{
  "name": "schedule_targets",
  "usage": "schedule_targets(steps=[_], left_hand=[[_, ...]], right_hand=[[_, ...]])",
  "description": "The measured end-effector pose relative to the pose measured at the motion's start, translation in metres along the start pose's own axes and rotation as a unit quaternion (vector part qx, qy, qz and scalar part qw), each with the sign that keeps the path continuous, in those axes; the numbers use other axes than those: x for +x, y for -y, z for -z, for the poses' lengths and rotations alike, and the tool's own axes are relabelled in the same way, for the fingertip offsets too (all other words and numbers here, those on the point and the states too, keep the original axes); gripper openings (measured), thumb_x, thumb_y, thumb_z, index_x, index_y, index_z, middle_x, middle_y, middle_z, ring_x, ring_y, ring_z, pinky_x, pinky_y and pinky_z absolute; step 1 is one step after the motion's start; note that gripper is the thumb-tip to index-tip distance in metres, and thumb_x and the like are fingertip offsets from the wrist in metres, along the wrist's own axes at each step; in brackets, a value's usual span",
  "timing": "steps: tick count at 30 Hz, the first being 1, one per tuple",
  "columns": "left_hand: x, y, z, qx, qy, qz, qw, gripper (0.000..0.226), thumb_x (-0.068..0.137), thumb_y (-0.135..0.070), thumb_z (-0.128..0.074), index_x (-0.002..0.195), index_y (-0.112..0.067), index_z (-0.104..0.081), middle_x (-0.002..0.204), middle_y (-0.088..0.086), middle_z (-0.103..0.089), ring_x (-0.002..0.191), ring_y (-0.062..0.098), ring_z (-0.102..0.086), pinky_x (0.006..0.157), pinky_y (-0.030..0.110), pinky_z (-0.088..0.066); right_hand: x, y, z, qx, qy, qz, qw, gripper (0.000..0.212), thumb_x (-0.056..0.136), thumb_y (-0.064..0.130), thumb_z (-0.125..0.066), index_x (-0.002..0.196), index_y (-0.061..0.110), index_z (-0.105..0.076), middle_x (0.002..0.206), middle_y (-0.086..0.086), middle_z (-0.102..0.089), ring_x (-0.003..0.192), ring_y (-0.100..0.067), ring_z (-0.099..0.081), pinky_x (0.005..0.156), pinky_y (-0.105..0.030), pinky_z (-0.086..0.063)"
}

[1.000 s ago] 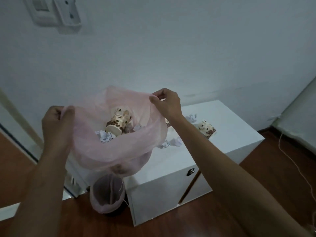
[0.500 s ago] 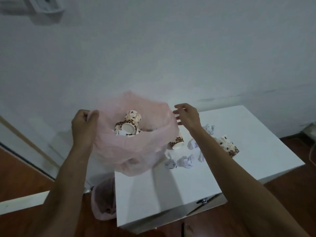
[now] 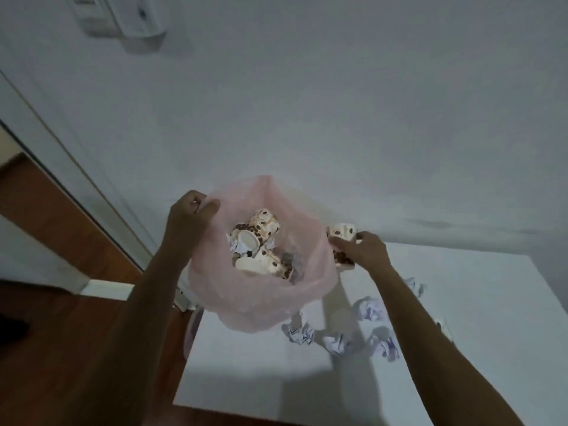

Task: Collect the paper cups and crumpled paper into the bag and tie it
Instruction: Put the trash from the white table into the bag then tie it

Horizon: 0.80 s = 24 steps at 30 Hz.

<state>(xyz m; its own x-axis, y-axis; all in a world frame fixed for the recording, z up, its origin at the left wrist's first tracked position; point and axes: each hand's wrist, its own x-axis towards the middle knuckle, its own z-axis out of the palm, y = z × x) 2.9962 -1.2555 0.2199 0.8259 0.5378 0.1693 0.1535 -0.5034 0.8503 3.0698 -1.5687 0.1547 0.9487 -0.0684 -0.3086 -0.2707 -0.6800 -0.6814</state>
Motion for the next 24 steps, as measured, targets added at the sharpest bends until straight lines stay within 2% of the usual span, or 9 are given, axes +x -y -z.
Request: schedule_targets(steps=[2,5,7,9,13,16,19,21,24], left_hand=[[0.003,-0.01,-0.01,0.008,-0.011,-0.003,1.0,0.023,0.09,-0.022,-0.064,0.088,0.001,-0.061,0.082,0.009,-0.059,0.073,0.02,-0.05,0.062,0.025,-0.038],[0.006,-0.022,-0.024,0.006,-0.026,-0.006,1.0,0.022,0.09,-0.02,-0.063,0.087,0.001,-0.06,0.075,0.002,-0.055,0.071,0.016,-0.047,0.06,0.017,-0.036],[0.006,-0.026,-0.032,0.008,-0.02,-0.014,1.0,0.02,0.09,-0.02,-0.063,0.087,-0.001,-0.06,0.075,0.001,-0.055,0.066,0.01,-0.047,0.057,0.01,-0.034],[0.005,-0.027,-0.036,0.004,-0.006,-0.02,1.0,0.021,0.091,-0.02,-0.063,0.087,0.0,-0.061,0.079,0.004,-0.057,0.066,0.007,-0.047,0.056,0.009,-0.035],[0.005,-0.02,-0.03,-0.024,0.001,-0.033,0.999,0.023,0.091,-0.021,-0.064,0.086,0.001,-0.061,0.081,0.006,-0.058,0.071,0.013,-0.049,0.061,0.017,-0.038],[0.006,-0.009,-0.024,-0.046,0.008,-0.034,0.998,0.021,0.092,-0.022,-0.064,0.086,-0.002,-0.059,0.076,0.002,-0.058,0.07,0.013,-0.05,0.065,0.026,-0.04],[0.007,0.004,-0.024,-0.091,0.024,-0.018,0.995,0.023,0.092,-0.021,-0.064,0.086,0.001,-0.059,0.078,0.009,-0.059,0.072,0.017,-0.052,0.068,0.03,-0.042],[0.009,0.007,-0.027,-0.131,0.031,0.01,0.991,0.023,0.091,-0.021,-0.064,0.087,0.001,-0.06,0.079,0.011,-0.057,0.073,0.017,-0.051,0.069,0.033,-0.042],[0.01,0.008,-0.034,-0.162,0.045,0.03,0.985,0.016,0.089,-0.022,-0.064,0.083,-0.007,-0.061,0.078,0.008,-0.056,0.072,0.016,-0.05,0.069,0.031,-0.04]], right_hand=[[0.0,0.015,0.027,0.096,-0.038,0.033,0.994,0.057,0.074,0.055,-0.075,0.113,0.014,-0.067,0.112,-0.005,-0.07,0.097,-0.019,-0.065,0.08,-0.028,-0.048],[-0.016,0.05,0.052,0.173,-0.038,0.117,0.977,0.052,0.07,0.057,-0.076,0.111,0.026,-0.065,0.101,0.009,-0.07,0.089,-0.006,-0.067,0.079,-0.027,-0.055],[-0.03,0.076,0.048,0.129,-0.01,0.181,0.975,0.047,0.072,0.055,-0.076,0.11,0.031,-0.063,0.091,0.016,-0.066,0.082,0.005,-0.063,0.07,-0.015,-0.049],[-0.042,0.095,0.032,0.062,0.026,0.227,0.971,0.048,0.073,0.055,-0.076,0.113,0.031,-0.065,0.09,0.014,-0.067,0.083,0.001,-0.065,0.069,-0.01,-0.046],[-0.049,0.108,-0.002,-0.024,0.108,0.244,0.963,0.074,0.072,0.062,-0.075,0.132,0.022,-0.059,0.123,0.004,-0.066,0.109,-0.011,-0.063,0.09,-0.022,-0.047],[-0.055,0.102,0.004,0.049,-0.011,0.274,0.96,0.046,0.079,0.056,-0.071,0.113,0.025,-0.07,0.099,0.013,-0.07,0.082,0.005,-0.061,0.078,-0.012,-0.047],[-0.065,0.08,0.016,0.109,-0.115,0.236,0.959,0.025,0.086,0.047,-0.066,0.08,0.023,-0.07,0.07,0.014,-0.066,0.063,0.003,-0.057,0.059,-0.007,-0.039],[-0.074,0.06,0.016,0.101,-0.147,0.196,0.964,0.029,0.089,0.046,-0.062,0.074,0.021,-0.065,0.068,0.011,-0.064,0.062,-0.001,-0.057,0.059,-0.014,-0.039],[-0.087,0.03,0.005,0.094,-0.169,0.124,0.973,0.024,0.094,0.041,-0.053,0.084,0.02,-0.061,0.076,0.014,-0.063,0.072,-0.002,-0.058,0.063,-0.024,-0.04]])
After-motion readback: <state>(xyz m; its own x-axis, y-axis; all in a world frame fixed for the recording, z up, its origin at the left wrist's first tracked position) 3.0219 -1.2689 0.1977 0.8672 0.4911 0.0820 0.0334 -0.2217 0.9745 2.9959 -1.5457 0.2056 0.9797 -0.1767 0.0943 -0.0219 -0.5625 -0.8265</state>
